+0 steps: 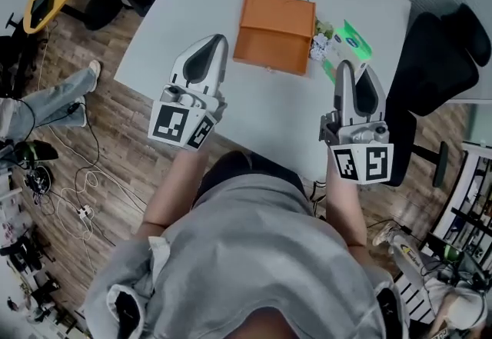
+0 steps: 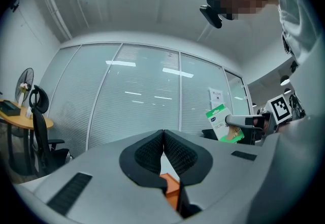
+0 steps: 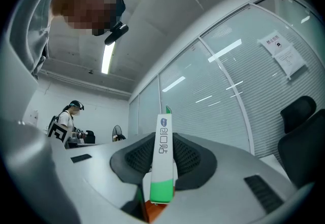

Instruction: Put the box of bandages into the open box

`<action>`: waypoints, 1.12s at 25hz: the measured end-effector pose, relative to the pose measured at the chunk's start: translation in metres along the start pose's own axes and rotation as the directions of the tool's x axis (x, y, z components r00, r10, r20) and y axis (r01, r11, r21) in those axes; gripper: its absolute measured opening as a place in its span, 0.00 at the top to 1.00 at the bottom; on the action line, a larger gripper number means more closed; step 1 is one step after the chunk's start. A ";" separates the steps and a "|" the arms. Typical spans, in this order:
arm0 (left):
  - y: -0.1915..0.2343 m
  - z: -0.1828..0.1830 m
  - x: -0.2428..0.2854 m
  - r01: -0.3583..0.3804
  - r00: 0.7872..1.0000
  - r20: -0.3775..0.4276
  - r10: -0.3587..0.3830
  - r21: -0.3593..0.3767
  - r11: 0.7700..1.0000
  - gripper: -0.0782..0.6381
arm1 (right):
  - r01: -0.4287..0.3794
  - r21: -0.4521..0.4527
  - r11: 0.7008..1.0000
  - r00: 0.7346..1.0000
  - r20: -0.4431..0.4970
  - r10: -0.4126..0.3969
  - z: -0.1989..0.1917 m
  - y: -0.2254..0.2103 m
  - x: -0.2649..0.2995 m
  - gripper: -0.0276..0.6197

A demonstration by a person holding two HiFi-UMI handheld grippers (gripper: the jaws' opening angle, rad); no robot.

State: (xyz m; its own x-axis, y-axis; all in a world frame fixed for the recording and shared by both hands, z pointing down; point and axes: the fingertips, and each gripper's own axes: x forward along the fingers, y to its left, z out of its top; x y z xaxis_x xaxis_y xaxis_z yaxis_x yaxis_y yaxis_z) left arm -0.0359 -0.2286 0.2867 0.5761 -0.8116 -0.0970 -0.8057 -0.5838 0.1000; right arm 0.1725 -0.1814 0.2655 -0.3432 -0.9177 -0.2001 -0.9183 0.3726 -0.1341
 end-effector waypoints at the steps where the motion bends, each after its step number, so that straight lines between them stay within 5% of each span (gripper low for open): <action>1: 0.002 -0.006 0.011 -0.003 1.000 -0.004 0.003 0.000 1.000 0.86 | -0.007 0.006 1.000 1.000 -0.007 0.007 -0.007 -0.008 0.009 0.78; 7: 0.029 -0.036 0.043 0.007 0.999 -0.040 -0.007 -0.008 1.000 0.86 | -0.017 0.016 1.000 0.999 -0.042 0.018 -0.042 -0.021 0.049 0.78; 21: 0.066 -0.044 0.090 0.171 0.980 -0.094 -0.173 -0.026 0.985 0.86 | 0.109 0.010 0.994 0.986 -0.126 -0.107 -0.076 -0.015 0.098 0.78; 28: 0.058 -0.056 0.104 0.192 0.976 -0.103 -0.194 -0.034 0.981 0.86 | 0.053 0.016 0.998 0.945 -0.323 -0.045 -0.138 -0.024 0.103 0.78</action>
State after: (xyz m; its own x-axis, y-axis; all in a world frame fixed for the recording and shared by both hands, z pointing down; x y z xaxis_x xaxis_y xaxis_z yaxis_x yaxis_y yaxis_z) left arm -0.0147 -0.3476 0.3383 0.7326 -0.6806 -0.0124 -0.6752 -0.7289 0.1130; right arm 0.1313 -0.3041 0.3820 -0.3467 -0.9288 0.1309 -0.9319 0.3252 -0.1604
